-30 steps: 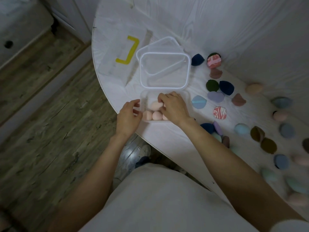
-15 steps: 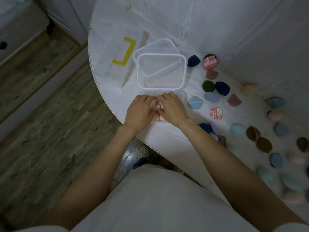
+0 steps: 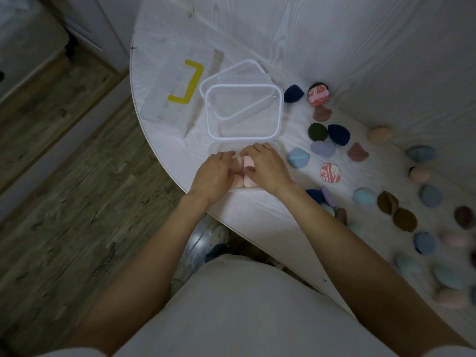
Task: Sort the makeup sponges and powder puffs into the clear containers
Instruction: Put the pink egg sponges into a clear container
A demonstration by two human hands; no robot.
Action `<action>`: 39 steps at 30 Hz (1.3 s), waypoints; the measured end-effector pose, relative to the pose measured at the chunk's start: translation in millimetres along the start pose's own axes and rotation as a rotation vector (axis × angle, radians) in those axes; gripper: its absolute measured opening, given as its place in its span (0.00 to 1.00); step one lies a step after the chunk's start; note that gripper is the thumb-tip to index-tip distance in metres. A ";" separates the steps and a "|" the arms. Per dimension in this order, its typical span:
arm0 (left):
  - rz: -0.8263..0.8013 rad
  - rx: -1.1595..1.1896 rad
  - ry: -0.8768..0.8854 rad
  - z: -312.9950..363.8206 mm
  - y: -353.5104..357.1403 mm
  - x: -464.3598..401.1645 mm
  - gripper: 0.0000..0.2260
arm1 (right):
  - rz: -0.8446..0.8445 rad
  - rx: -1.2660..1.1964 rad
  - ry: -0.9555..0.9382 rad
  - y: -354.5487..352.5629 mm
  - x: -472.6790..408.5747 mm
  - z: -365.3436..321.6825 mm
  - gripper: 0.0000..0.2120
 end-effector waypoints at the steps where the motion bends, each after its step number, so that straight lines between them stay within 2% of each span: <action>1: 0.005 -0.001 0.004 1.1 -0.5 -1.8 0.21 | -0.005 0.005 0.009 -0.2 0.1 1.5 0.16; 9: -0.031 0.006 -0.021 2.3 3.9 -15.4 0.15 | -0.045 0.011 0.058 2.9 1.4 7.2 0.18; 15: -0.007 0.026 0.033 6.6 -0.8 -14.7 0.08 | -0.045 0.066 0.065 0.9 1.3 11.8 0.14; 24: -0.028 0.082 0.024 5.3 0.6 -11.4 0.11 | -0.028 0.080 0.058 -0.1 4.7 11.3 0.12; 36: 0.031 0.098 0.026 2.4 -0.4 -9.4 0.14 | 0.043 0.068 -0.013 -14.2 8.8 3.4 0.15; 39: 0.107 0.043 0.053 8.4 -12.6 -6.6 0.14 | 0.110 0.039 -0.031 -34.5 14.1 0.3 0.15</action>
Point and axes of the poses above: each hand's wrist, its own x-axis away from the middle knuckle, its own y-axis out of the palm, z = x × y, the point moved 8 cm from there along -x, towards the middle knuckle, and after that the axes turned 14 degrees about z, right-handed, at the moved point
